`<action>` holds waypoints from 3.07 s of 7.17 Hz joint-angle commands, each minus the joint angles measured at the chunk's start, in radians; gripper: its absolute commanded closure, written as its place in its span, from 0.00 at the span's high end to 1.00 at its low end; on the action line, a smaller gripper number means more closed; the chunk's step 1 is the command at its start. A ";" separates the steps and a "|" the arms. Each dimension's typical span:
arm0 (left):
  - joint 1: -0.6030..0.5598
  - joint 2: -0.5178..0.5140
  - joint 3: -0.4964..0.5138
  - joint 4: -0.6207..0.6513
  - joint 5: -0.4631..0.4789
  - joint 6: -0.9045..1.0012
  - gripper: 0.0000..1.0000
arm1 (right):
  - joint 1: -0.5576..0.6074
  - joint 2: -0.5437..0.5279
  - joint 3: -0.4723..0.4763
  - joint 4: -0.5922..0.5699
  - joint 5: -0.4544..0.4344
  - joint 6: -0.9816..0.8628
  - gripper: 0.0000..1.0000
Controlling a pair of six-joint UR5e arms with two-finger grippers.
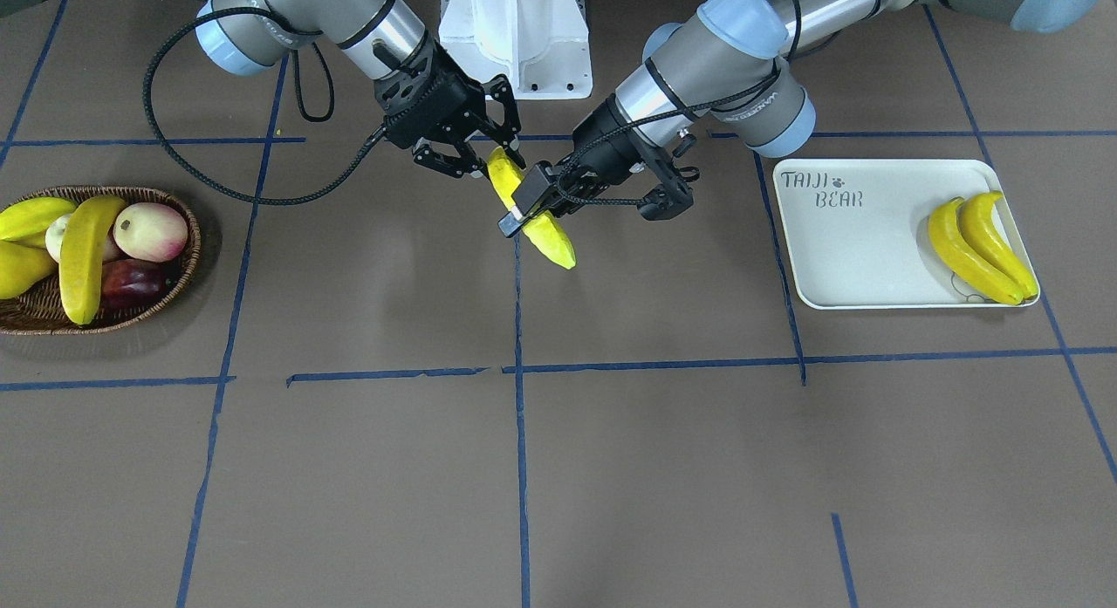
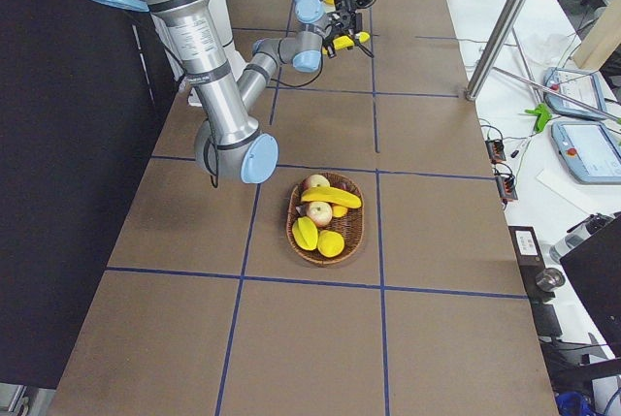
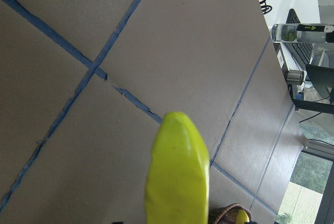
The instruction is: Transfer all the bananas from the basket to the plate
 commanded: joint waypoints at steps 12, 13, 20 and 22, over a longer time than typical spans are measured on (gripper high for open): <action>-0.299 0.585 -0.075 0.148 -0.211 0.658 0.01 | 0.402 -0.392 0.209 -0.476 0.289 -0.379 1.00; -0.315 0.648 -0.067 0.148 -0.211 0.784 0.03 | 0.437 -0.444 0.209 -0.473 0.290 -0.488 1.00; -0.481 0.710 0.008 0.183 -0.215 1.045 0.99 | 0.455 -0.465 0.211 -0.472 0.290 -0.524 1.00; -0.586 0.696 -0.015 0.257 -0.342 1.119 0.99 | 0.456 -0.469 0.215 -0.472 0.290 -0.524 1.00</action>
